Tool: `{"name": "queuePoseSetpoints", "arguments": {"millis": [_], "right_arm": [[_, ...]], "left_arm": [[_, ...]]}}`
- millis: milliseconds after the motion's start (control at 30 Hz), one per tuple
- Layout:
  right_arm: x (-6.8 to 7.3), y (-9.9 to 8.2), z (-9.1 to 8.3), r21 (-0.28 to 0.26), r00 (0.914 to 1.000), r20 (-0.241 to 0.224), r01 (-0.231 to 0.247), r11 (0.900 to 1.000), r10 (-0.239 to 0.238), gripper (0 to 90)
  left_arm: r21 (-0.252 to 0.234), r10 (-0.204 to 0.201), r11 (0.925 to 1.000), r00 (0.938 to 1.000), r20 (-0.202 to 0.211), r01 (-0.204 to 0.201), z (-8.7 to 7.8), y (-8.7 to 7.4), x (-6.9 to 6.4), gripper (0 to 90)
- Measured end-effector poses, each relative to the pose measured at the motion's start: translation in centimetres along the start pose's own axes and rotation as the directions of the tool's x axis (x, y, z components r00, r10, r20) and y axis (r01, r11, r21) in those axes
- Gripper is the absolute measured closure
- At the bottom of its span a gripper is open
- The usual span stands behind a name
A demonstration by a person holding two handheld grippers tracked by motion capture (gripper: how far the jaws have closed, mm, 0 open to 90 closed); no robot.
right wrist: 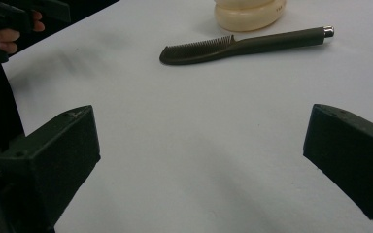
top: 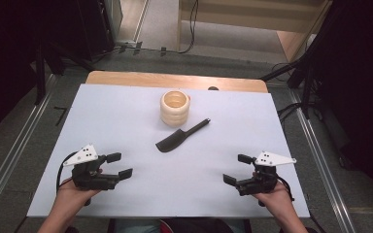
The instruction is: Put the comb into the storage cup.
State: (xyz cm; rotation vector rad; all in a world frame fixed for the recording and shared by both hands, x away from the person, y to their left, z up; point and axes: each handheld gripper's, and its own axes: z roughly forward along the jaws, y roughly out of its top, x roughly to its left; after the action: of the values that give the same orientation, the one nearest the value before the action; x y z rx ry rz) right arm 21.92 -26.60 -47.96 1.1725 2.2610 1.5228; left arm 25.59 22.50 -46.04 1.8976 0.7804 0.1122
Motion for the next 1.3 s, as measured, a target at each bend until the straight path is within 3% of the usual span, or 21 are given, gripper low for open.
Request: {"name": "queuePoseSetpoints", "arguments": {"millis": [433, 1300], "right_arm": [[-0.05, 0.05, 0.04, -0.007, 0.9999, -0.009, -0.012, 0.9999, 0.012, 0.0], [0.02, 0.09, 0.02, -0.007, 0.9997, -0.014, -0.022, 0.9997, 0.022, 0.0]], "left_arm": [[-0.033, -0.005, 0.9994, 1.0000, 0.001, 0.005, -0.28, -0.02, 0.05, 24.0], [-0.030, -0.014, 0.9995, 0.9999, 0.009, 0.015, -0.27, 0.06, 0.07, 24.1]]}}
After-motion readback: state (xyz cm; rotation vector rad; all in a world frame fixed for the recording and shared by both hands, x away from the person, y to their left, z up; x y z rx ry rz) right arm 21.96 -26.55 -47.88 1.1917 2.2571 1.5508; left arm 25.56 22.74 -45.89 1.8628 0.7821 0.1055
